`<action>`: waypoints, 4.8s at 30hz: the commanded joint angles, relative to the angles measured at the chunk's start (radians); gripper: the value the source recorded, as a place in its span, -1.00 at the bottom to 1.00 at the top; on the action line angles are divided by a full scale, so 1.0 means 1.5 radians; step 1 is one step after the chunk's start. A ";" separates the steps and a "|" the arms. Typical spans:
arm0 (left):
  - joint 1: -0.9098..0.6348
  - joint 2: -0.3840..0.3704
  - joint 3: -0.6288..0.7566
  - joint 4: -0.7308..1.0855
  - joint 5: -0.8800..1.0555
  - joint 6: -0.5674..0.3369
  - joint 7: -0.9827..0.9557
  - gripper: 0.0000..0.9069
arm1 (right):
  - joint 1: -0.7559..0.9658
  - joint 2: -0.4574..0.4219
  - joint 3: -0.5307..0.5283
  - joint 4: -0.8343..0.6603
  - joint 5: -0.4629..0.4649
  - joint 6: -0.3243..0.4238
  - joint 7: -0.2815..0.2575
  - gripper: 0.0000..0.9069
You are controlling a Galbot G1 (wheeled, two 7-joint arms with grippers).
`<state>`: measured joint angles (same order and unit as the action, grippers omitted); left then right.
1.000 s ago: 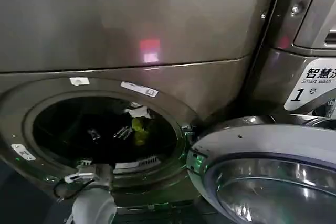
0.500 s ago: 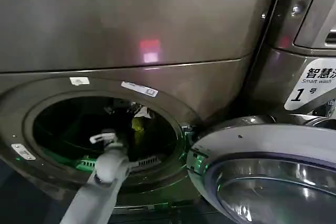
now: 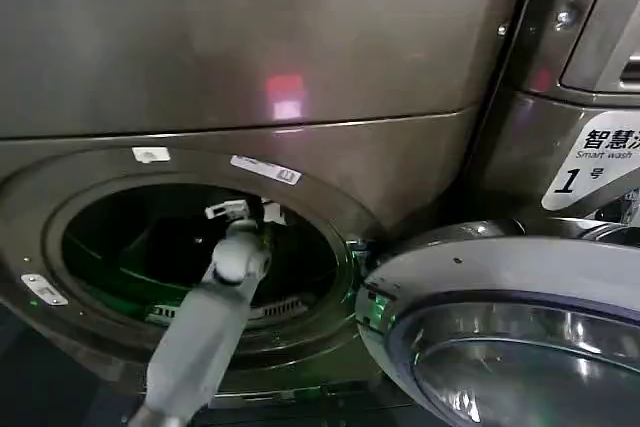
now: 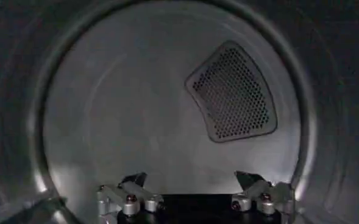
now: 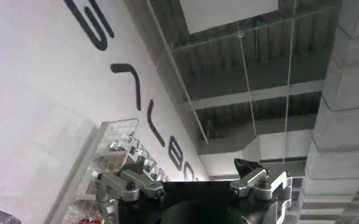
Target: Grasp the clothes from the dryer.
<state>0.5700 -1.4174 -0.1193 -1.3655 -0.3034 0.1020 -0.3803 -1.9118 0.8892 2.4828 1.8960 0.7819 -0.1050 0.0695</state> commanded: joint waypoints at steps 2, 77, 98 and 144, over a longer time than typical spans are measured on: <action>-0.116 -0.014 0.012 0.157 -0.011 0.059 0.056 1.00 | 0.001 0.000 0.001 -0.002 -0.003 0.000 0.000 1.00; -0.458 0.063 0.433 0.592 0.405 -0.090 1.109 -1.00 | 0.003 0.011 -0.009 0.003 -0.026 0.006 -0.003 1.00; -0.418 0.065 0.383 0.561 0.337 -0.074 1.023 -1.00 | 0.002 0.014 -0.005 -0.004 -0.027 0.010 -0.002 1.00; 0.062 0.003 -0.077 -0.034 0.242 -0.170 -0.007 -1.00 | 0.016 -0.001 -0.014 -0.027 -0.059 0.016 -0.007 1.00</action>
<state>0.5787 -1.3975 -0.2014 -1.3535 0.0544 -0.1127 -0.2761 -1.8882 0.8883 2.4600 1.8634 0.7208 -0.0830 0.0624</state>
